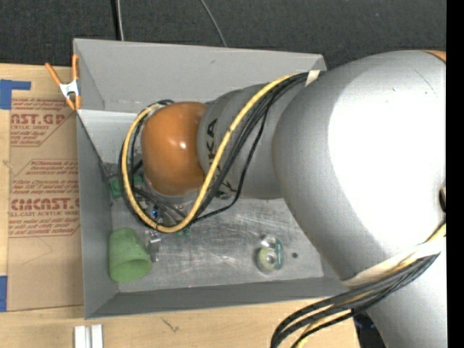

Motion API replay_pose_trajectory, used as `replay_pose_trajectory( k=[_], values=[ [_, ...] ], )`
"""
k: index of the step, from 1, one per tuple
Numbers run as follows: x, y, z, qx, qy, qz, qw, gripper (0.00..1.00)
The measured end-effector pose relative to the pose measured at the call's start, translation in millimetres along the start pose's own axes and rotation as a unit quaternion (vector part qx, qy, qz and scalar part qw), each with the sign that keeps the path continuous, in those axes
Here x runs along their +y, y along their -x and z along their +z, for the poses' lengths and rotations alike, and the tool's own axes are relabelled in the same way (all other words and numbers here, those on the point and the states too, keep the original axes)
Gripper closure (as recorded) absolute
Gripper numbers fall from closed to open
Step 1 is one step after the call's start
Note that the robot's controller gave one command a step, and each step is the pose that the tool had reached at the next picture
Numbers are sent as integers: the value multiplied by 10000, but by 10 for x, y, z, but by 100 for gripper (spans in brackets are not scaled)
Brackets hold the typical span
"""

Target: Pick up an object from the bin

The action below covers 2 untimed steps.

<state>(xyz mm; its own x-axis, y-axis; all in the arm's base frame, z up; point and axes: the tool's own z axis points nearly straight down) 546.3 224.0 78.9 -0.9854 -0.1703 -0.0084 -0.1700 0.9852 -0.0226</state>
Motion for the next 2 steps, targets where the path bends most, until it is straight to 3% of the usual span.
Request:
replay_pose_trajectory(
  k=[1,2],
  values=[
    [26,20,-32,-40,43,38,10000,100],
    [-229,200,-862,-14,120,93,9999,100]
  ],
)
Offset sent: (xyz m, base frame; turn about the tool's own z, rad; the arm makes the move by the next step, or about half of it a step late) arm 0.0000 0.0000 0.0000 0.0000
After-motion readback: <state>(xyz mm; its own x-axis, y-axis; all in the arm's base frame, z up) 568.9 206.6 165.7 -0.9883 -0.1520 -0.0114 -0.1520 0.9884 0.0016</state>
